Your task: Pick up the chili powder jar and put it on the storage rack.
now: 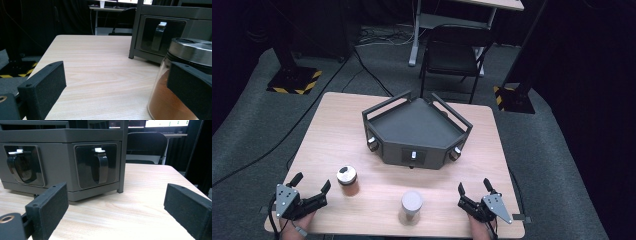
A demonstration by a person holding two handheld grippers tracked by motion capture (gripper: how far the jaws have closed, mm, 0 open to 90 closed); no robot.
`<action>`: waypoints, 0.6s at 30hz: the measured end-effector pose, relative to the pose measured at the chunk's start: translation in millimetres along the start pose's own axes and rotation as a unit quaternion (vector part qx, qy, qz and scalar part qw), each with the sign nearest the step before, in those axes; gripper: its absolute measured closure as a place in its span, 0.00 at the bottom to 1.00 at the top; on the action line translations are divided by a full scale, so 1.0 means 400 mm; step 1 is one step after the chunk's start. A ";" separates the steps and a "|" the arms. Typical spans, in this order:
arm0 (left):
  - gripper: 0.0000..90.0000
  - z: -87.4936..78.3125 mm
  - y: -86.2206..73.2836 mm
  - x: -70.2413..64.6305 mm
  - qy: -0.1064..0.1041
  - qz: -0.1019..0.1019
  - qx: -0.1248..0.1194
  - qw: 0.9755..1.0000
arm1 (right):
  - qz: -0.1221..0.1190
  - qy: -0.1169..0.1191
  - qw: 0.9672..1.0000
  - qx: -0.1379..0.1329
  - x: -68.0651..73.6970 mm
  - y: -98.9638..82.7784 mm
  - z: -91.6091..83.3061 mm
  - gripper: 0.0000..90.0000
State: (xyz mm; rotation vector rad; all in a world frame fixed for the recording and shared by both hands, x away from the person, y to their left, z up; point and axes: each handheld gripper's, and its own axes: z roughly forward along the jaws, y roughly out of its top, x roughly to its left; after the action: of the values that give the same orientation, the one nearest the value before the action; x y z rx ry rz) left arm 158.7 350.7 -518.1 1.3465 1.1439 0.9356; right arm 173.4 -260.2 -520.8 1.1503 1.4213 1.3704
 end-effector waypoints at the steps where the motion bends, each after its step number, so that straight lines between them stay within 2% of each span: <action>1: 0.02 0.000 0.000 0.000 -0.001 0.000 0.000 1.000 | -0.001 0.001 1.000 0.000 0.000 0.000 0.000 0.04; 6: 0.02 -0.001 0.000 0.002 -0.002 -0.002 0.000 1.000 | -0.009 0.004 1.000 0.002 0.002 0.001 0.001 0.03; 18: 0.02 -0.003 0.001 0.001 -0.005 0.001 -0.001 1.000 | -0.004 0.000 1.000 -0.002 0.002 -0.001 -0.001 0.01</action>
State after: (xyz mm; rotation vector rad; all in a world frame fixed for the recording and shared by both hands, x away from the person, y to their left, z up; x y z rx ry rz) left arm 157.8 351.5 -517.6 1.3489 1.1350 0.9305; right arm 172.7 -259.4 -521.2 1.1409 1.4210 1.3670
